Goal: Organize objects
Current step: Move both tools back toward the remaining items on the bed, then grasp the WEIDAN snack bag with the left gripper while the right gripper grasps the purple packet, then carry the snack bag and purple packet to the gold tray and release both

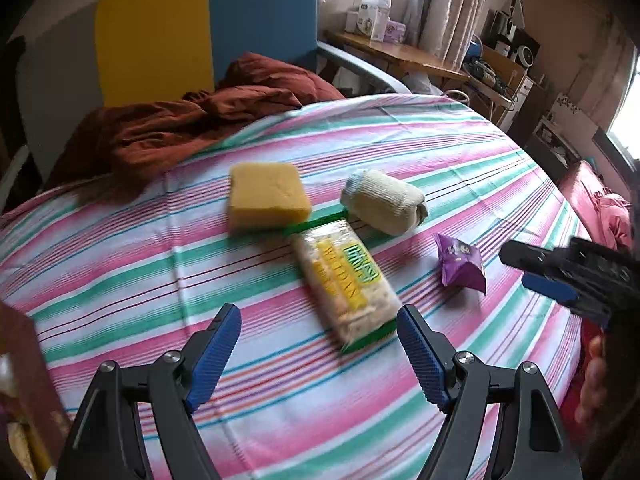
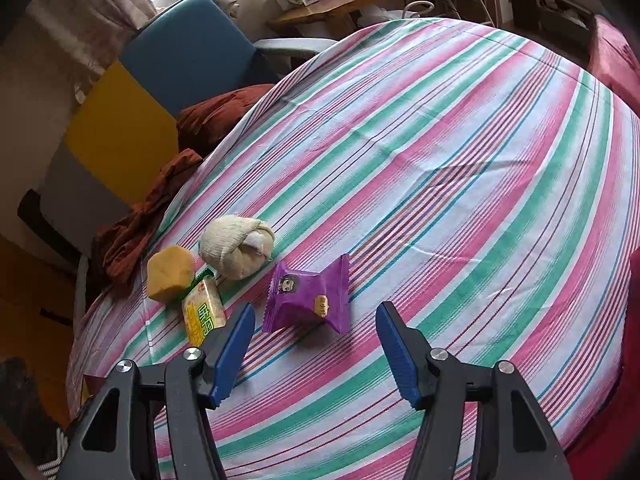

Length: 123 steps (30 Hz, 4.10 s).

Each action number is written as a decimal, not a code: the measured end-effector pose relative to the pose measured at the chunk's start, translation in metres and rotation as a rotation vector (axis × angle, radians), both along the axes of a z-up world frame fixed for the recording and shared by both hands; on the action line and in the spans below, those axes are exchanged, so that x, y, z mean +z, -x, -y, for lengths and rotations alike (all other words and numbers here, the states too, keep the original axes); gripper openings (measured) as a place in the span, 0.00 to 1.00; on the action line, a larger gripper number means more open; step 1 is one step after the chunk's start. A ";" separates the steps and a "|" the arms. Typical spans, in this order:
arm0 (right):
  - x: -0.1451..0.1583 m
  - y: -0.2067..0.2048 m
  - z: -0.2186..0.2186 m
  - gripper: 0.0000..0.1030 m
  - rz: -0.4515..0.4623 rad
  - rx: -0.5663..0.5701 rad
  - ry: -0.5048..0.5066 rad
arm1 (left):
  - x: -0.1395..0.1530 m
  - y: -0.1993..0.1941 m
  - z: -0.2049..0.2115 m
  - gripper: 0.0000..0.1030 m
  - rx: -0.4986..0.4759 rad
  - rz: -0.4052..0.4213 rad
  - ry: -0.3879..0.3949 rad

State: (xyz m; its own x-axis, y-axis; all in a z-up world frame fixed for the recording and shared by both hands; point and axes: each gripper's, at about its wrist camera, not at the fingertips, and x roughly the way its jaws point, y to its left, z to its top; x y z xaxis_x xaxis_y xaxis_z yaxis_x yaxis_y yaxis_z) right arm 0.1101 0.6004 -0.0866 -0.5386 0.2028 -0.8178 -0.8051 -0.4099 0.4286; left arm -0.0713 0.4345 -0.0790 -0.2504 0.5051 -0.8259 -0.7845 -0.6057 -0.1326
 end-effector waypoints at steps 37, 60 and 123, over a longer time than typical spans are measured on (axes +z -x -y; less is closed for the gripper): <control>-0.003 0.050 0.031 0.63 0.236 0.323 -0.243 | -0.037 -0.023 0.056 0.45 -0.037 0.054 0.028; -0.038 0.085 0.018 0.42 0.425 0.745 -0.350 | -0.037 -0.022 0.073 0.45 -0.021 0.093 0.000; 0.048 0.153 0.420 0.42 -0.193 1.272 -0.187 | 0.074 0.026 0.440 0.45 0.619 -0.014 -0.333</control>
